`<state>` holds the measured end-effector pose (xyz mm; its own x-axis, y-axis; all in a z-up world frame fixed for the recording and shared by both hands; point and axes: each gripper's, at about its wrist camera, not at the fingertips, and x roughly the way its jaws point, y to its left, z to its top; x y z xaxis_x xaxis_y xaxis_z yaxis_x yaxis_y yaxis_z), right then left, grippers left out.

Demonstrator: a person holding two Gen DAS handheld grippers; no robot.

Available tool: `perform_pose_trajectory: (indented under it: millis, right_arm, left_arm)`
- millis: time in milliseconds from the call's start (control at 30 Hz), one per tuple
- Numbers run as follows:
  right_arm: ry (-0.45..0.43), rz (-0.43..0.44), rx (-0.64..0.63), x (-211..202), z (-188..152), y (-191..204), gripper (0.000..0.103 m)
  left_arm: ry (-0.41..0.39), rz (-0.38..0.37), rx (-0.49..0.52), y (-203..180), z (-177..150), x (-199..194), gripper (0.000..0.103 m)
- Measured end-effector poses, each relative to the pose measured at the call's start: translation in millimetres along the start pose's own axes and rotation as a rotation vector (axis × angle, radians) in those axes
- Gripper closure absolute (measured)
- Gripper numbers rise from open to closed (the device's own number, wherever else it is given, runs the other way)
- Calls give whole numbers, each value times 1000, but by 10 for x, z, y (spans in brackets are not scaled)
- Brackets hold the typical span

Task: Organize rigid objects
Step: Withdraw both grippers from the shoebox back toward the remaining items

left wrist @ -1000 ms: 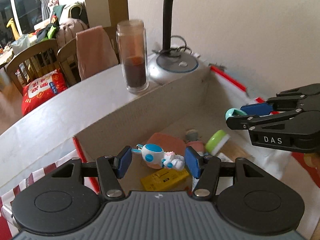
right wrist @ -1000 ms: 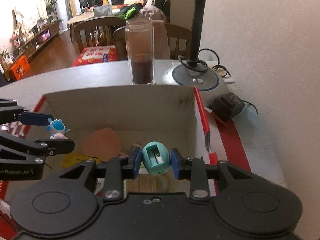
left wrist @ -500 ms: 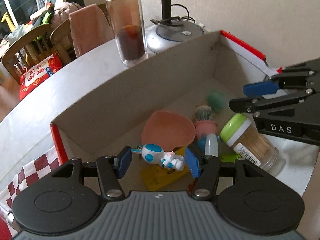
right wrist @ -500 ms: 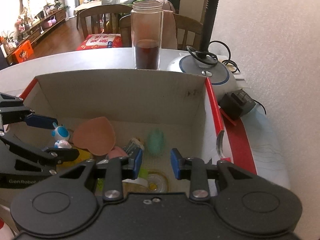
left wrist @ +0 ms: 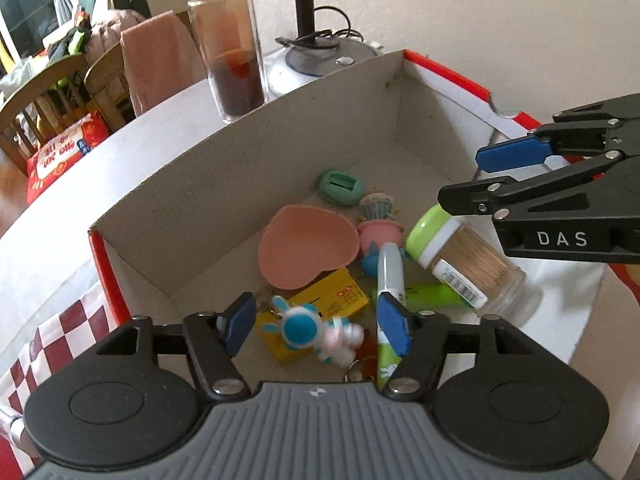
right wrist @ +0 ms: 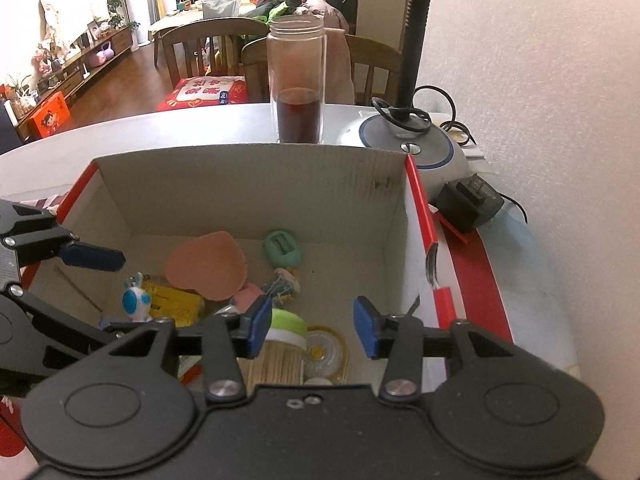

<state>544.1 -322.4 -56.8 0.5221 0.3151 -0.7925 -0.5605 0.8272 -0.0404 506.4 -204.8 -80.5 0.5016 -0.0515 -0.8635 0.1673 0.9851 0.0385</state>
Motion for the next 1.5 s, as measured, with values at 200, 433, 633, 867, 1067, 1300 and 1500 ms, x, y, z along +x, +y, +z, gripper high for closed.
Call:
perform_pose_trajectory:
  millis: [200, 433, 633, 867, 1067, 1300, 1500]
  right_arm:
    - [-9, 12, 6, -115, -23, 42, 57]
    - [-39, 43, 13, -316, -45, 147, 48]
    - [-67, 61, 0, -491, -64, 306, 45]
    - [-84, 67, -32, -685, -57, 599, 39]
    - [-103, 76, -58, -862, -57, 895, 32]
    - [-122, 90, -64, -1021, -73, 1295, 21]
    - [-131, 116, -79, -1063, -76, 1753, 17]
  left_arm:
    - [-30, 0, -42, 65, -51, -149, 31]
    - [-94, 21, -62, 145, -140, -440, 31]
    - [-157, 26, -101, 290, -259, -765, 31]
    - [-224, 14, -151, 495, -444, -1123, 31]
    - [-268, 1, -183, 689, -675, -1411, 31]
    - [-309, 4, -194, 961, -1006, -1729, 31]
    - [-325, 24, -219, 1288, -1357, -1953, 31]
